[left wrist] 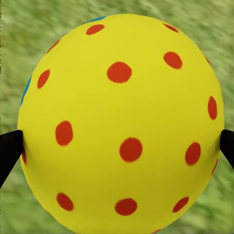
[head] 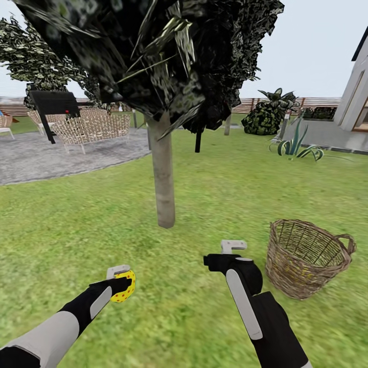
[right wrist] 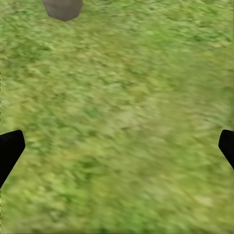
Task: Take the three Easter eggs out of the wicker basket on the lawn in the garden, then place them on the lawn next to a single tree (choose any tree) so that all three eggs are next to the same tree and none are left in the basket.
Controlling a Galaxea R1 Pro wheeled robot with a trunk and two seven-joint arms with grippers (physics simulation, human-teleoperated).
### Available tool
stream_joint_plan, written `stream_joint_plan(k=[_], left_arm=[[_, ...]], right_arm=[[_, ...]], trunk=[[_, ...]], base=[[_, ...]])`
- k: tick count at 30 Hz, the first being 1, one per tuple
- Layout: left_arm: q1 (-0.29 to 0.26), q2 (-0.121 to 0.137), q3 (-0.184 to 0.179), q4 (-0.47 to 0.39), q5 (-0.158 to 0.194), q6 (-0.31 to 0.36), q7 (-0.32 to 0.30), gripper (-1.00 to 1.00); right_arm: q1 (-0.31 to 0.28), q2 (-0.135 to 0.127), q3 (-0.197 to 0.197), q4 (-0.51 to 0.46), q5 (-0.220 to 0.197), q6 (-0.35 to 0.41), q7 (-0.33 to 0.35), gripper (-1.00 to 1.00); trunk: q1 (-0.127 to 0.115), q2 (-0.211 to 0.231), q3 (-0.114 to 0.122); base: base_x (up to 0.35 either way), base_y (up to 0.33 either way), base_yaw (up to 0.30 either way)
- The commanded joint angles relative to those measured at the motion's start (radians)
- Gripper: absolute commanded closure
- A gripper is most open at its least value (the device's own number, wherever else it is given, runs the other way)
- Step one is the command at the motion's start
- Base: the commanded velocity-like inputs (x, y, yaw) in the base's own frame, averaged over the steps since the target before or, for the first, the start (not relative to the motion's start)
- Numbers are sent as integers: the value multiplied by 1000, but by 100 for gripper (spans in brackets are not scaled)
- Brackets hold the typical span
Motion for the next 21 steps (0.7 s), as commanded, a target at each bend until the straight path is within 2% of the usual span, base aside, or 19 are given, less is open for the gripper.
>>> stream_joint_plan(k=[1,8,21], left_arm=[[0,1,-8,-3,10,4,8,100],[0,2,-8,-3,10,4,8,100],[0,2,-8,-2,10,4,8,100]], right_arm=[[-1,0,1,-1,-10,3,-10,-100],[-1,0,1,-1,-11,1,-10,-100],[-1,0,2,-2,-11,2,-11,-100]], trunk=[[0,0,-1],[0,0,-1],[0,0,-1]], base=[[0,97,0],[29,232,0],[152,282,-32]])
